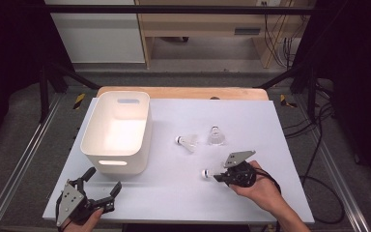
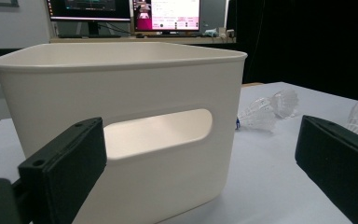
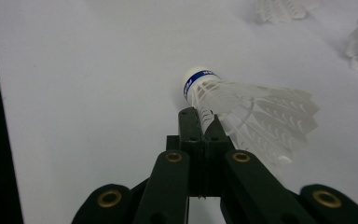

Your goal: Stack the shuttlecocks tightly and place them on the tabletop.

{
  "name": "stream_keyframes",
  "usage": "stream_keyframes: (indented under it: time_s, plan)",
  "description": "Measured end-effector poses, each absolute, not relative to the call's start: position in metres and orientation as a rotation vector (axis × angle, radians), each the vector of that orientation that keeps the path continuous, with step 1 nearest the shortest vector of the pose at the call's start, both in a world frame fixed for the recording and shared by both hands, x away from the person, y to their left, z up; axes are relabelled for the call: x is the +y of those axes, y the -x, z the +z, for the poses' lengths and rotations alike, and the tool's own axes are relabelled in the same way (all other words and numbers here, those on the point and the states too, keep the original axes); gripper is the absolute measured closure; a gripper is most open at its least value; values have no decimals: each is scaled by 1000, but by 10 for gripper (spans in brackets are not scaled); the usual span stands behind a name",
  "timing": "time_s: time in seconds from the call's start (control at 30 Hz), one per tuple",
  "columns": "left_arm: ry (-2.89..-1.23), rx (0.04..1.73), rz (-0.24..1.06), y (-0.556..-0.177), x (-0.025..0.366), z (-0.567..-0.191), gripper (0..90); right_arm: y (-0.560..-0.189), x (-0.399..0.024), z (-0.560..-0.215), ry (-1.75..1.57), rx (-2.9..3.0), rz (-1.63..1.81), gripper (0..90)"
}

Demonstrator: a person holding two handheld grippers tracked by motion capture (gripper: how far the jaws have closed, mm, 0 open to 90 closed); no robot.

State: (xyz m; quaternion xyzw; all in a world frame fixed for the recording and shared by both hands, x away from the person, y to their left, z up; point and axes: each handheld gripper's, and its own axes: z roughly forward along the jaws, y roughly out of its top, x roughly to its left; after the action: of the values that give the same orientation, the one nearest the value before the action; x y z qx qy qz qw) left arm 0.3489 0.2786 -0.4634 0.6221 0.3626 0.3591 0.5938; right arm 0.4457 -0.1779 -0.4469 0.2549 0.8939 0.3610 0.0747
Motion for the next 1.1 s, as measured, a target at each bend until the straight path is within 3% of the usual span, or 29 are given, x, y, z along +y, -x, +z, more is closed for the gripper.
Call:
stream_keyframes:
  time_s: [1.1]
  plan:
    - [-1449,814,839,-358,281,-465,18,-472,-173,-450,-933,2376,1249,900]
